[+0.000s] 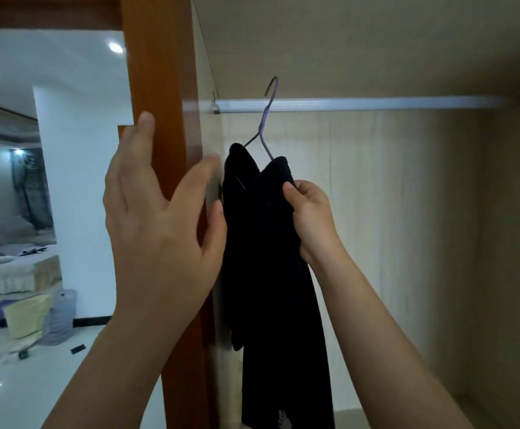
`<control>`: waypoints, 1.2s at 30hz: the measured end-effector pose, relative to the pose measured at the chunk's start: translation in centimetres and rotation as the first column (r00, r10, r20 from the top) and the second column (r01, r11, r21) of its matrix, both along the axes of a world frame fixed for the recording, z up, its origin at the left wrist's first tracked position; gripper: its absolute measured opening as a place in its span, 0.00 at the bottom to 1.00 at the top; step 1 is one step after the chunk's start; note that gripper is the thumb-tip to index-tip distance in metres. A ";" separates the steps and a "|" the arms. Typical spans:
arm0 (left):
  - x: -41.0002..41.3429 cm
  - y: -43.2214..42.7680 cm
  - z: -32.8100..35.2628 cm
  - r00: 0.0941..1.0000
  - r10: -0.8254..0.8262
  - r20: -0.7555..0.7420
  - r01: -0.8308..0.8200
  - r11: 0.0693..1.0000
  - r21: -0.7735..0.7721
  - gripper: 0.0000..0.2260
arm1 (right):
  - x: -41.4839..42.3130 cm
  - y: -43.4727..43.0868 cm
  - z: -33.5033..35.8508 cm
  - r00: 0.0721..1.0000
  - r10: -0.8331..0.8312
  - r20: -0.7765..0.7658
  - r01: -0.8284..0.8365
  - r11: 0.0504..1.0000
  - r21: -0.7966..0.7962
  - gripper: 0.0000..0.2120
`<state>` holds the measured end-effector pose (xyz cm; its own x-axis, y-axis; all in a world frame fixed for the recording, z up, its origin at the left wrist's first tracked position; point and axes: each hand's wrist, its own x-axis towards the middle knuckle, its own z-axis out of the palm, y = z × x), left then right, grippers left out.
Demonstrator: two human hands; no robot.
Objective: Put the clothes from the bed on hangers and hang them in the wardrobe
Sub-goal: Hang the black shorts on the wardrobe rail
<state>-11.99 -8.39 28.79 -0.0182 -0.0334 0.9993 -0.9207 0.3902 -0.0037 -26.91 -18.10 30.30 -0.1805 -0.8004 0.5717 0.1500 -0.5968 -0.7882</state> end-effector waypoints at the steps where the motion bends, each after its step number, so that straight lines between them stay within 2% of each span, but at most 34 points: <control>1: 0.2 0.0 0.2 1.000 -0.004 -0.014 0.004 1.000 0.010 0.17 | 0.6 -0.6 0.6 1.000 -0.012 -0.025 0.012 1.000 0.001 0.08; 4: 0.6 -0.2 0.7 0.999 -0.010 -0.047 0.013 0.999 0.048 0.19 | 2.1 -2.3 2.0 0.998 -0.042 -0.055 0.043 0.999 0.018 0.06; 9: 1.1 -0.9 0.8 0.994 -0.079 -0.078 0.089 0.987 0.134 0.25 | 4.1 -4.7 4.0 0.989 -0.089 -0.115 0.091 0.996 0.013 0.12; 14: 1.1 -1.3 0.6 0.963 -0.234 -0.132 0.253 0.956 0.151 0.30 | 5.6 -6.7 5.7 0.977 -0.096 -0.188 0.104 0.994 0.031 0.05; 19: 1.2 -1.4 0.4 0.961 -0.245 -0.131 0.264 0.954 0.146 0.29 | 6.5 -8.0 5.6 0.959 -0.080 -0.273 0.101 0.993 0.064 0.15; 28: 1.3 -1.8 0.2 0.958 -0.264 -0.115 0.278 0.951 0.132 0.29 | 7.0 -9.3 2.5 0.976 -0.056 -0.211 0.070 0.996 0.062 0.08; 30: 1.2 -1.9 0.2 0.957 -0.265 -0.115 0.279 0.952 0.127 0.29 | 6.9 -9.1 1.8 0.957 -0.065 -0.284 0.075 0.997 0.024 0.02; 33: 1.1 -2.0 0.1 0.960 -0.244 -0.134 0.259 0.960 0.107 0.28 | 6.8 -8.8 0.3 0.875 -0.134 -0.465 0.130 0.991 -0.042 0.12; 36: 1.1 -1.9 -0.1 0.962 -0.225 -0.154 0.244 0.963 0.118 0.29 | 6.5 -8.6 -1.8 0.835 -0.215 -0.507 0.175 0.977 -0.126 0.13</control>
<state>-10.86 -10.34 28.74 0.0961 -0.1788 0.9792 -0.7910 0.5834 0.1842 -20.40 -26.73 28.47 0.0076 -0.7335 0.6796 -0.3904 -0.6279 -0.6733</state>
